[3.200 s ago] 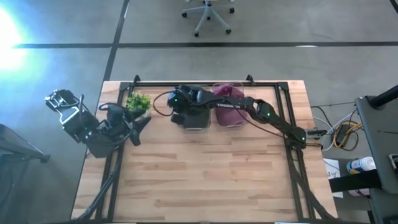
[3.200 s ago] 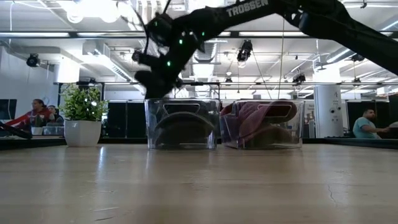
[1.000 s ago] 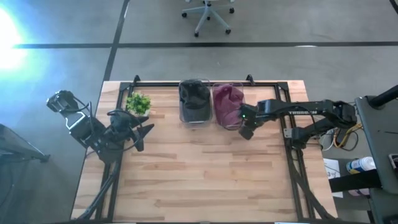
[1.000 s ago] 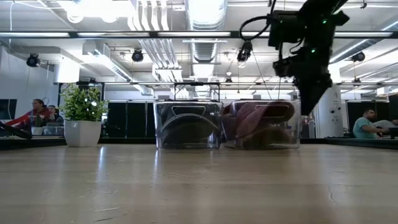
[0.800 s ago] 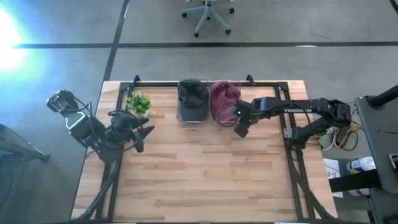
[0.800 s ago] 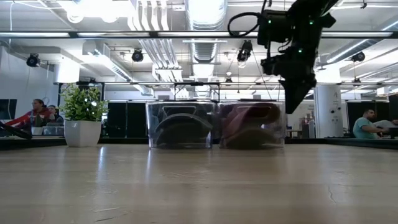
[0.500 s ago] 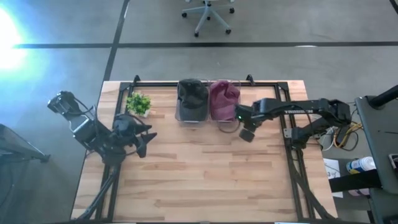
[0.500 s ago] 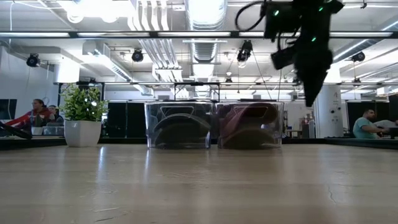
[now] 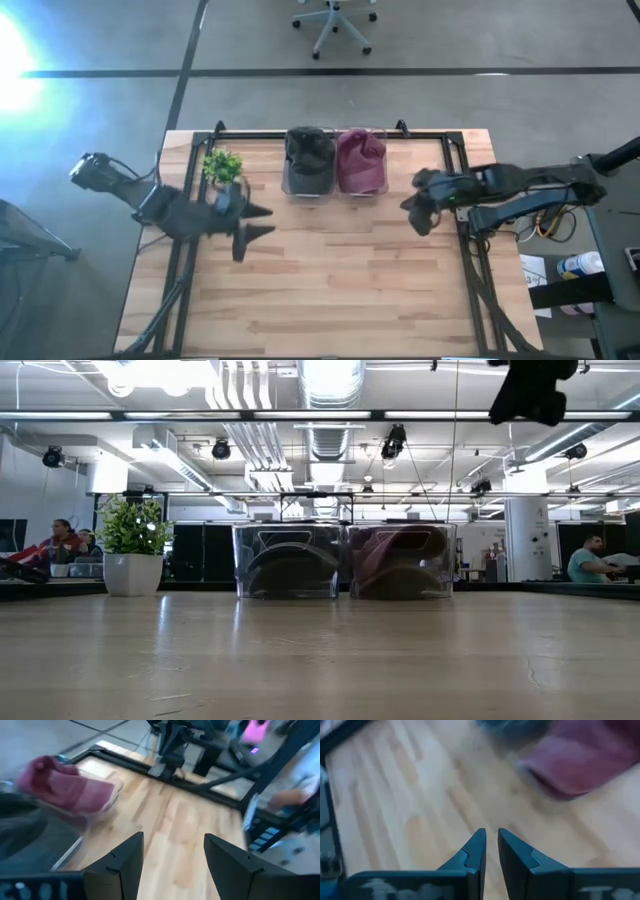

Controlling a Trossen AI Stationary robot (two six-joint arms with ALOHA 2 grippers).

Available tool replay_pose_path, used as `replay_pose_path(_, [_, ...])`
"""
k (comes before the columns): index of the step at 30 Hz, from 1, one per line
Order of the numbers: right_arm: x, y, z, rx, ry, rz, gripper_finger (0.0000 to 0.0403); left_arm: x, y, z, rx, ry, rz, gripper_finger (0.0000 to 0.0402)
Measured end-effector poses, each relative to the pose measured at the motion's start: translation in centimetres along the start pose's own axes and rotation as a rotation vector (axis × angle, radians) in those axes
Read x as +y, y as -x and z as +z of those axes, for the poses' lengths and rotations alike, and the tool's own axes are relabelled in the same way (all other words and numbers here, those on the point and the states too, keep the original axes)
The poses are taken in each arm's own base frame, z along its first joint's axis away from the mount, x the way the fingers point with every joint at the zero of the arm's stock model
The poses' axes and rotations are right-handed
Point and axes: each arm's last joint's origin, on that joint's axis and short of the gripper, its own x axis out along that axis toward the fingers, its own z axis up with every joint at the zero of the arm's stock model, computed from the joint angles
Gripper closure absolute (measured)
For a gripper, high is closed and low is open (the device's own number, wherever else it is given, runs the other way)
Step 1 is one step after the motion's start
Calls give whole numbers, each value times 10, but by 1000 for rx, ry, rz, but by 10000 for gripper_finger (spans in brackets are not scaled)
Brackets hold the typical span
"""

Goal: Pick & Place hat
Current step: Return to Home Position

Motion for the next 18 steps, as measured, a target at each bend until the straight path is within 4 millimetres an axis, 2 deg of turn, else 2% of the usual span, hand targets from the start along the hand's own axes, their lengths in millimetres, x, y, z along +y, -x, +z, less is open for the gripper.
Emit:
replay_pose_path(4, [-10, 26, -3, -96, -7, 32, 360, 34, -15, -1, -13, 130, -69, 200])
replay_pose_path(8, [-21, 48, -11, -145, 35, 63, 360, 72, -24, -15, -26, 304, 73, 200])
replay_pose_path(10, [-26, 57, -14, -176, -22, 91, 360, 84, -25, -23, -53, 472, 122, 200])
replay_pose_path(11, [-27, 61, -15, -187, -25, 107, 360, 86, -26, -27, -71, 489, 119, 200])
replay_pose_path(15, [-27, 66, -21, -226, 172, 265, 360, 77, -32, -34, -197, 264, -165, 200])
replay_pose_path(18, [-34, 61, -29, -306, 197, 298, 360, 86, -32, -47, -267, 248, -207, 200])
